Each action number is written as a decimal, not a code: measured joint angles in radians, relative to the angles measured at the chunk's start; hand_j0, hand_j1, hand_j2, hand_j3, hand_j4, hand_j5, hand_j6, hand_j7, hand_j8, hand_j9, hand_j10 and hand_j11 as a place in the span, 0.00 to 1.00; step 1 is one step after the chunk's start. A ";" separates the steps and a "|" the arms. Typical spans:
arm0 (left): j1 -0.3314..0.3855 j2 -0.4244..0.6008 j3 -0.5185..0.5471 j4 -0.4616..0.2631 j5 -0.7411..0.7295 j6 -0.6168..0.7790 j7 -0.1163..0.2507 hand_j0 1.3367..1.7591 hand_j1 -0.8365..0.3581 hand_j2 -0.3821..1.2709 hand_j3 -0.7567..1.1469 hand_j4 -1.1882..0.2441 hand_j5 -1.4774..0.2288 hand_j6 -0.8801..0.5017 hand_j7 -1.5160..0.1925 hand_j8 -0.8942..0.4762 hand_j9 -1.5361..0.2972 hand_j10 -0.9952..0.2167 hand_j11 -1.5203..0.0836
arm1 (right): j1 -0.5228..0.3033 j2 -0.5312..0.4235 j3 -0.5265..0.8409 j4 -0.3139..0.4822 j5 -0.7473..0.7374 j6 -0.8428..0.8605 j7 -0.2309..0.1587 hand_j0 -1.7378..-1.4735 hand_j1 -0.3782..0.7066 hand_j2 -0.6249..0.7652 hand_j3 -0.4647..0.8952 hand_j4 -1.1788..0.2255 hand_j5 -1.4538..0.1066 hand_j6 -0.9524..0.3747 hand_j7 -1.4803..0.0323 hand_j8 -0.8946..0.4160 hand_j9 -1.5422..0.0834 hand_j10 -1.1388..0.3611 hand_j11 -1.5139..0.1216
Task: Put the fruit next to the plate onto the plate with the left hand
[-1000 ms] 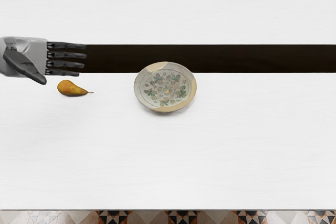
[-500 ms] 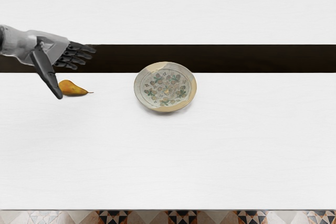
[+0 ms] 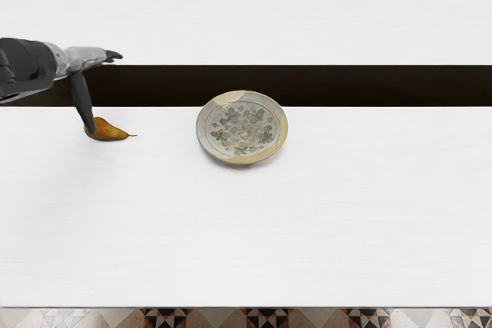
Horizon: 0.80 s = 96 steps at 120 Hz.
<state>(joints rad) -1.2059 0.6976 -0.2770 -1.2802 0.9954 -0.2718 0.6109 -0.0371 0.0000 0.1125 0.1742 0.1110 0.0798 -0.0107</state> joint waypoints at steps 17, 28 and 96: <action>0.001 -0.018 0.095 -0.002 0.087 0.119 0.000 0.76 0.99 0.23 0.40 0.83 0.87 0.63 0.89 0.65 0.84 0.82 0.95 | 0.000 0.000 0.001 0.000 0.000 0.000 0.000 0.30 0.06 0.44 0.34 0.82 0.90 0.69 0.95 0.66 0.92 0.74 0.90; 0.024 -0.037 0.126 -0.001 0.117 0.158 0.000 0.76 0.99 0.23 0.40 0.83 0.87 0.63 0.89 0.65 0.84 0.82 0.95 | 0.000 0.000 0.001 0.000 0.000 0.000 0.000 0.30 0.06 0.44 0.34 0.82 0.90 0.69 0.95 0.66 0.92 0.74 0.90; 0.054 -0.095 0.212 0.059 0.141 0.258 0.000 0.76 0.78 0.26 0.40 0.68 0.70 0.48 0.72 0.49 0.69 0.64 0.77 | 0.000 0.000 0.003 0.000 0.000 0.000 0.000 0.30 0.06 0.44 0.34 0.82 0.90 0.69 0.95 0.66 0.92 0.74 0.90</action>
<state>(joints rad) -1.1520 0.6029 -0.0655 -1.2207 1.1368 -0.0136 0.6109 -0.0368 0.0000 0.1151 0.1743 0.1114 0.0798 -0.0107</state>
